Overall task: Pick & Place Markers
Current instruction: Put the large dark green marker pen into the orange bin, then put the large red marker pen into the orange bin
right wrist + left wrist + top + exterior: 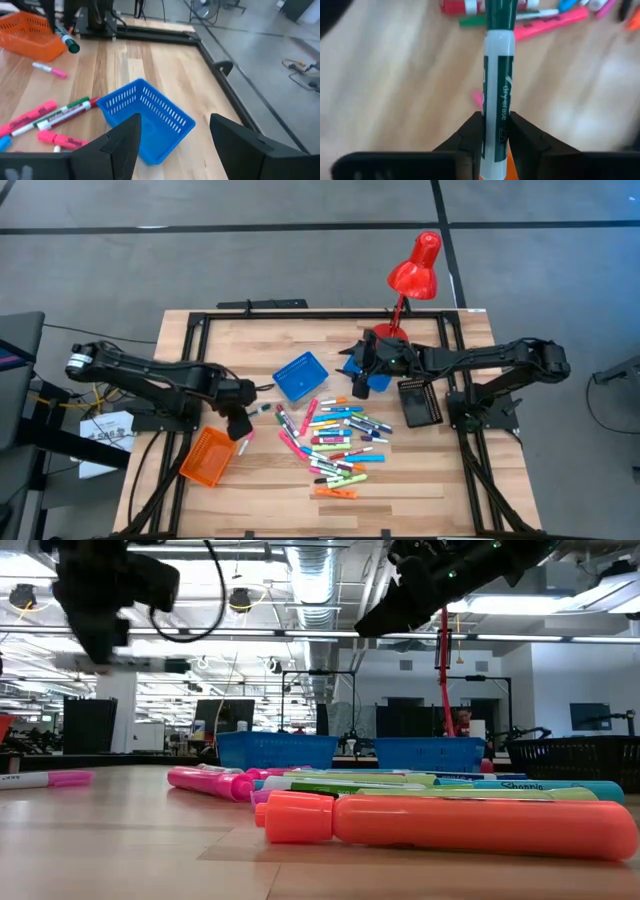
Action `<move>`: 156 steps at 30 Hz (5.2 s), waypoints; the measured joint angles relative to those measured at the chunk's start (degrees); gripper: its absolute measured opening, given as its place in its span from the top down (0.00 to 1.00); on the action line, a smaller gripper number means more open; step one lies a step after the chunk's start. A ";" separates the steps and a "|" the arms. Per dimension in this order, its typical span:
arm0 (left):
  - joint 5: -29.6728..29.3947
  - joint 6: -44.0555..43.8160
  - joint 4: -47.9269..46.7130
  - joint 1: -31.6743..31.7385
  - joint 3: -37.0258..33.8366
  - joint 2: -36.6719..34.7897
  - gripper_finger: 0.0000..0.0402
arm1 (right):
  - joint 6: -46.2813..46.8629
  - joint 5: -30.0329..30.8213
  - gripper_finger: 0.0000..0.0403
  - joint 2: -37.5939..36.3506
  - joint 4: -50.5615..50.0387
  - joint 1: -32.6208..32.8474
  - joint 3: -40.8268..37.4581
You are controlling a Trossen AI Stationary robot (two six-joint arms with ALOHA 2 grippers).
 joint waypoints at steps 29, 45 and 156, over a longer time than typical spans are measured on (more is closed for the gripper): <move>10.68 -62.52 6.21 -28.24 -12.81 0.22 0.81 | -3.33 -0.11 0.44 -0.02 9.49 -0.82 -0.02; -15.21 -52.83 8.38 -28.03 -22.12 0.24 0.79 | -7.71 -0.11 0.44 -0.02 11.52 -1.14 -0.02; -9.30 44.53 54.65 4.17 -18.93 20.88 0.85 | 19.83 -7.52 0.44 12.79 -12.43 6.38 1.70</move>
